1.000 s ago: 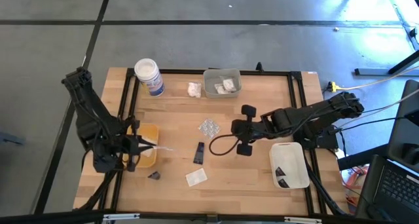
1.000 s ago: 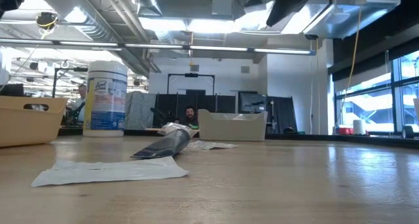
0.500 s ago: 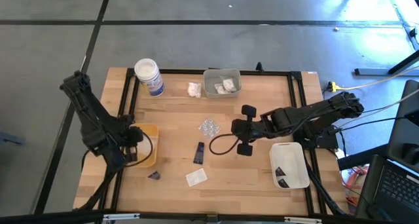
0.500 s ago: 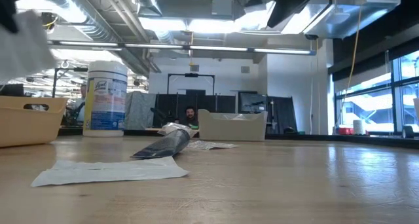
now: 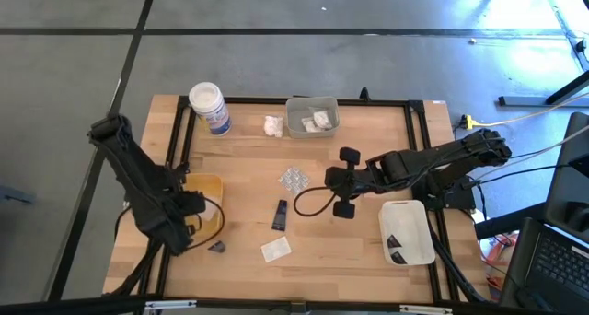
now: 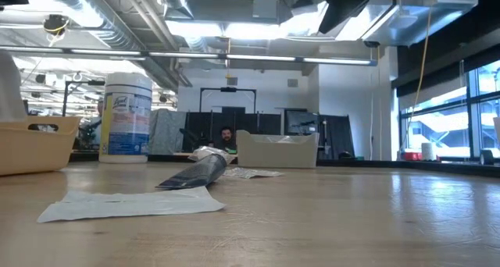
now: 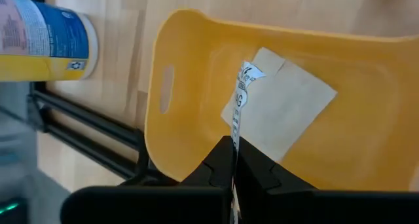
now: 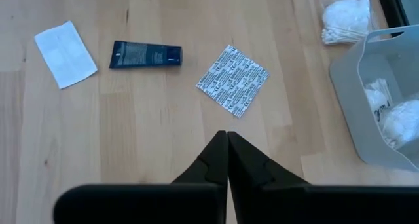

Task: Pick & Place Travel size toiletries
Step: Put the white bandage pack into the yellow bin

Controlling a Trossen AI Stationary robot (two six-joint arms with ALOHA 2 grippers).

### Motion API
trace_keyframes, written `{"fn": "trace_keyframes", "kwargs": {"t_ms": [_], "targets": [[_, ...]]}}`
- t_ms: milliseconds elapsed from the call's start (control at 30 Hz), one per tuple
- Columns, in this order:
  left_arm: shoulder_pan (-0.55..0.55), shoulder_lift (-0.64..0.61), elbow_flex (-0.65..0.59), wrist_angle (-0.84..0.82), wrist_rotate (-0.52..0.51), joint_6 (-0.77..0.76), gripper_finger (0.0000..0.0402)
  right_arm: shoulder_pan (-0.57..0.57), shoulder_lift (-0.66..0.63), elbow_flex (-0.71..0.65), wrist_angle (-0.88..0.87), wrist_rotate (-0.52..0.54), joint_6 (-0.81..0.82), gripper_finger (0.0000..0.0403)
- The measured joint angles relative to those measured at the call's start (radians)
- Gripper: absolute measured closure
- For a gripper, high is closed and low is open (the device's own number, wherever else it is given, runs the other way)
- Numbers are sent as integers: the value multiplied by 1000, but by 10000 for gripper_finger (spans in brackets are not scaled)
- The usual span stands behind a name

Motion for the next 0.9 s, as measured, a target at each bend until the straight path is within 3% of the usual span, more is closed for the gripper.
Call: {"fn": "trace_keyframes", "kwargs": {"t_ms": [367, 600, 900], "targets": [[0, 240, -9, 72, -20, 104, 400, 0, 1, 0, 0, -7, 1, 395], [-10, 296, -9, 88, -40, 124, 397, 0, 1, 0, 0, -7, 3, 399], [-11, 296, -9, 88, -36, 158, 334, 0, 1, 0, 0, -10, 18, 399]]}}
